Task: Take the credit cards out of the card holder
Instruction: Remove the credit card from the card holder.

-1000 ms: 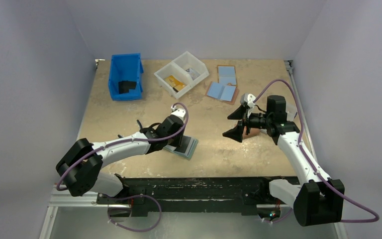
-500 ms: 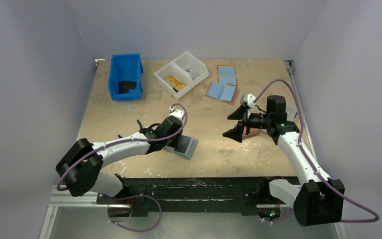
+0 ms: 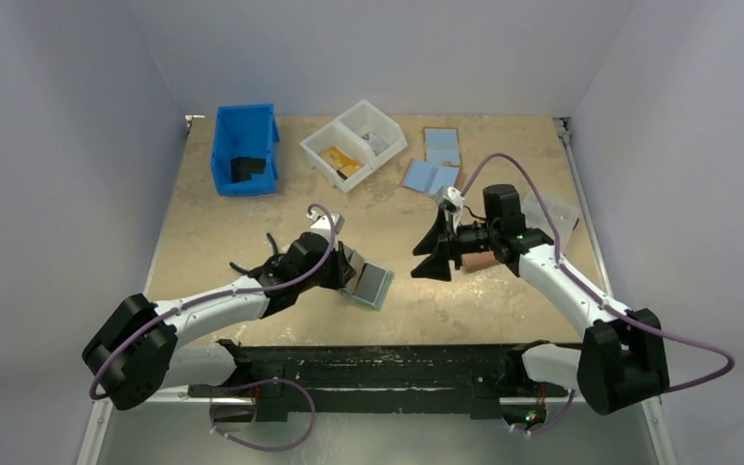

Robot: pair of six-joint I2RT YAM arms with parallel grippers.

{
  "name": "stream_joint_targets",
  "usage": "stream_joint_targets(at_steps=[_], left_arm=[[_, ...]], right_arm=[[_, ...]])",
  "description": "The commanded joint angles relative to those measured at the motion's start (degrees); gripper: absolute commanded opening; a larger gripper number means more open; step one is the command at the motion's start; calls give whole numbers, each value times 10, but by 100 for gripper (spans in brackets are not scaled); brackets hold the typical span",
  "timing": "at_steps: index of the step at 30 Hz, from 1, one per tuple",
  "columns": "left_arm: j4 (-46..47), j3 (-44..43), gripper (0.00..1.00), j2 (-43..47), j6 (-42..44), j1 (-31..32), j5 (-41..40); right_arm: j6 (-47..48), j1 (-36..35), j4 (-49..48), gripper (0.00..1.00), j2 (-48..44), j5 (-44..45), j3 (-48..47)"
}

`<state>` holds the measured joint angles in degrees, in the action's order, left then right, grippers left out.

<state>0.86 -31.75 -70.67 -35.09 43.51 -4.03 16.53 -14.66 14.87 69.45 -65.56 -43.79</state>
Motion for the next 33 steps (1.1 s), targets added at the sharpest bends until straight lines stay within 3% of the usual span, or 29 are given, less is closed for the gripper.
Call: stream_joint_targets(at_steps=[1, 6, 12, 20, 33], left_arm=[[181, 36, 0, 26, -80, -3, 70], [357, 99, 0, 1, -174, -3, 90], [537, 149, 0, -41, -236, -2, 100], [653, 187, 0, -56, -264, -2, 118], [710, 200, 0, -53, -279, -3, 135]], right_arm=[[-163, -34, -153, 68, 11, -24, 17], [-382, -47, -374, 59, 36, -27, 79], [-496, -50, -487, 56, 98, 7, 119], [-509, -90, -528, 54, 163, 4, 120], [-537, -95, -561, 48, 199, -26, 110]])
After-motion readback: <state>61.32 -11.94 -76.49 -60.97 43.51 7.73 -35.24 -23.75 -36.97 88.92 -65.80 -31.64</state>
